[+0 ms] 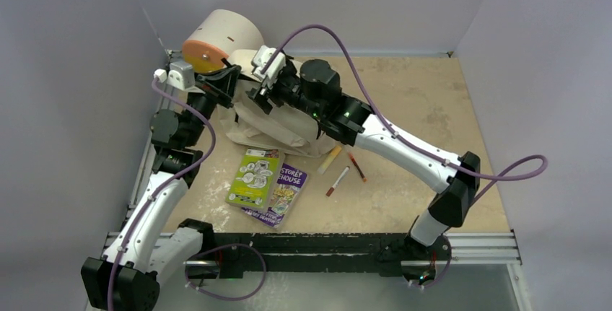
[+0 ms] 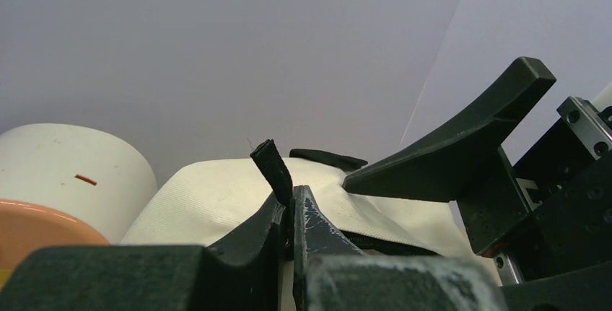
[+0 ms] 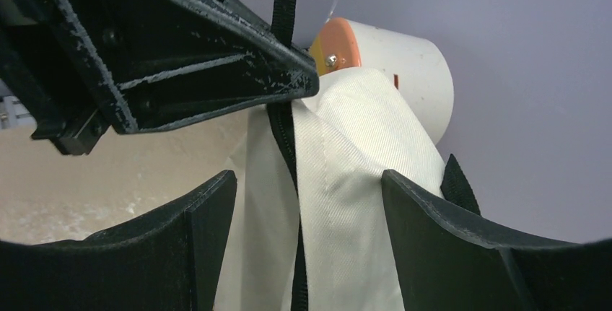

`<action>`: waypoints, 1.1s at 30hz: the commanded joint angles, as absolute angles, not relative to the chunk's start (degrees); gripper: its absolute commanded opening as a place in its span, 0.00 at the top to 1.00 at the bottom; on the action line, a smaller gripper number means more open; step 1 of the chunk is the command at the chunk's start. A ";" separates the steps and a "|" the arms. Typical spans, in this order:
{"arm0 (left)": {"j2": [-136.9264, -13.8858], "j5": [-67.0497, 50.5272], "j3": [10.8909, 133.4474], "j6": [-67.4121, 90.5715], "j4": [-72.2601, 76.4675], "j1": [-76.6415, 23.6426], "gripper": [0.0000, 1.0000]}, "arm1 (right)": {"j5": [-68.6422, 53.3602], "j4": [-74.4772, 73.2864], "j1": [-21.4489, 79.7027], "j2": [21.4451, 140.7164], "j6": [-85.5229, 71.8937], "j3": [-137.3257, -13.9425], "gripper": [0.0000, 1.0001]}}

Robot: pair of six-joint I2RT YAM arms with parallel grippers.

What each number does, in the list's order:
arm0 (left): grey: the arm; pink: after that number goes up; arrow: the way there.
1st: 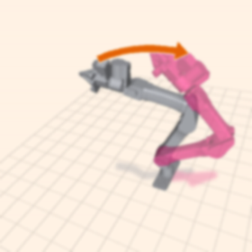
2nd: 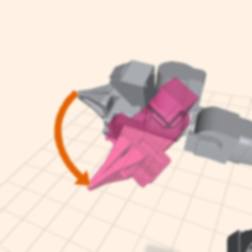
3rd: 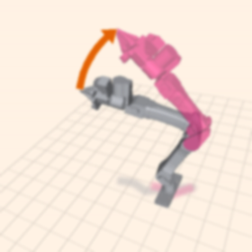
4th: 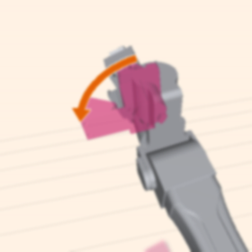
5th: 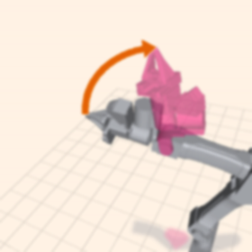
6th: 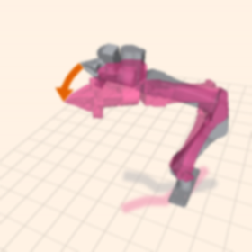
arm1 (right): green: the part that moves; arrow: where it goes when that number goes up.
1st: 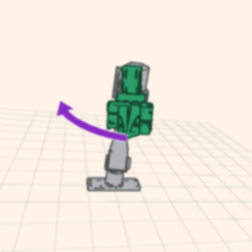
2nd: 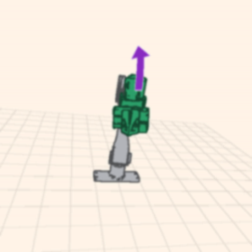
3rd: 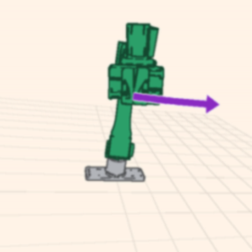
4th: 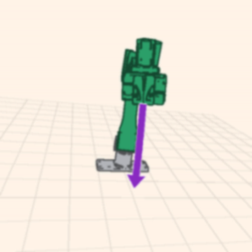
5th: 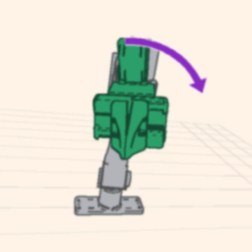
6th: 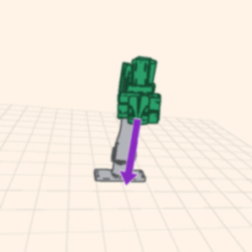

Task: Pack the student bag
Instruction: Unzip the student bag at the center of the board.

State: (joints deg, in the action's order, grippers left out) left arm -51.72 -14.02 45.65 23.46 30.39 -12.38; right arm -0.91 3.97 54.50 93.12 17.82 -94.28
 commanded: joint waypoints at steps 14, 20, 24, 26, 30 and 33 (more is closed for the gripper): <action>-50.38 -11.85 44.43 28.28 36.24 -12.22 1.00 | 11.06 4.54 56.06 99.68 26.75 -103.52 0.63; -50.08 -0.99 42.44 35.43 33.61 -12.22 1.00 | 6.84 12.05 56.01 95.18 22.98 -97.30 1.00; -51.04 4.03 40.88 39.43 34.87 -12.22 1.00 | 4.88 14.76 55.99 93.22 19.79 -94.51 1.00; -51.67 6.04 40.94 40.60 34.89 -12.22 1.00 | 4.71 15.25 56.05 92.61 18.00 -93.79 1.00; -52.59 9.44 40.51 40.89 34.77 -12.22 1.00 | 7.79 15.19 56.07 92.15 12.88 -93.84 1.00; -52.44 11.12 39.48 40.04 34.72 -12.22 1.00 | 9.37 14.30 56.00 92.04 10.70 -94.05 1.00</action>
